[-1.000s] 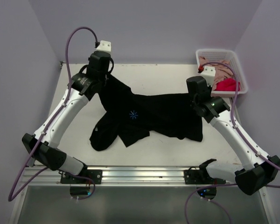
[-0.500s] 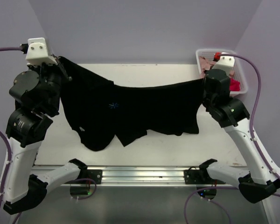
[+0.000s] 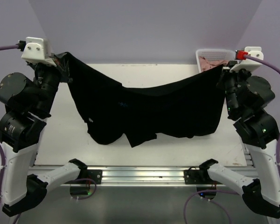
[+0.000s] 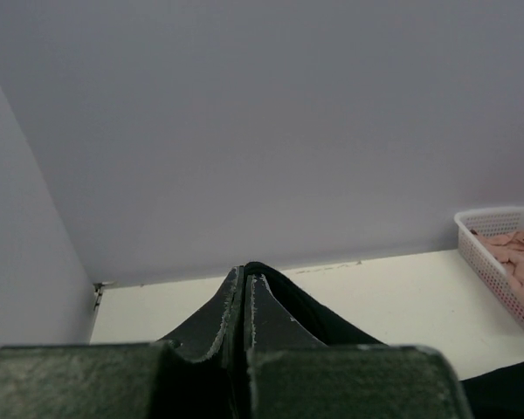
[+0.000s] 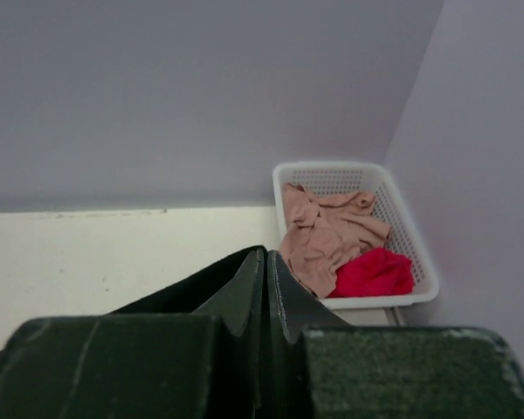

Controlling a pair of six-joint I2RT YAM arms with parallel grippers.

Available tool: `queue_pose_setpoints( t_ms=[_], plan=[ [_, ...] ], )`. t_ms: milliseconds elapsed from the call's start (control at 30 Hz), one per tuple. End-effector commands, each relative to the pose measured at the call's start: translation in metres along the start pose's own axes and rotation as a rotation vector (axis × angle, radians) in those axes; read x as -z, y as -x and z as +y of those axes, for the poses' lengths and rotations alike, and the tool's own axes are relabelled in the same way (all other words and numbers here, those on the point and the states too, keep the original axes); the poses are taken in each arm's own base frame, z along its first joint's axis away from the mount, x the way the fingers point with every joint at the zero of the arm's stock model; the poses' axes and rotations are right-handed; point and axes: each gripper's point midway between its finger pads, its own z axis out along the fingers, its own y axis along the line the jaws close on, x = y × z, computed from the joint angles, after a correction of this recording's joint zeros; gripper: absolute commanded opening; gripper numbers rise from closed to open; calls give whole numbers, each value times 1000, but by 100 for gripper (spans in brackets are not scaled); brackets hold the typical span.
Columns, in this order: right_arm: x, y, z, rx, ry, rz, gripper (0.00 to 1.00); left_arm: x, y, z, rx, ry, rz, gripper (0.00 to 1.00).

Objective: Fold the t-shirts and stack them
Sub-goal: Flatten out the tshirt

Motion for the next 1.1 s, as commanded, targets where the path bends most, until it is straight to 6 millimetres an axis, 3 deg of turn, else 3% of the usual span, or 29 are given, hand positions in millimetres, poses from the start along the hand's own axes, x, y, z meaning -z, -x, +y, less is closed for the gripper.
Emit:
queue_pose_setpoints(
  t_ms=[0,233,467,700,900,1067],
  plan=[
    [20,51,-9,23,54,-147,0,18,43,-5,1,-82,-119,0],
    [48,95,-17,21,113,-300,0,44,102,-3,22,-137,-257,0],
    [79,129,-23,-8,180,-459,0,73,132,-18,15,-276,-368,0],
    [81,133,-21,4,200,-468,0,84,154,-34,-5,-378,-441,0],
    [86,145,-19,1,218,-496,0,111,185,-40,-45,-400,-562,0],
    [102,158,-21,-10,258,-542,0,141,195,-52,-83,-398,-630,0]
  ],
)
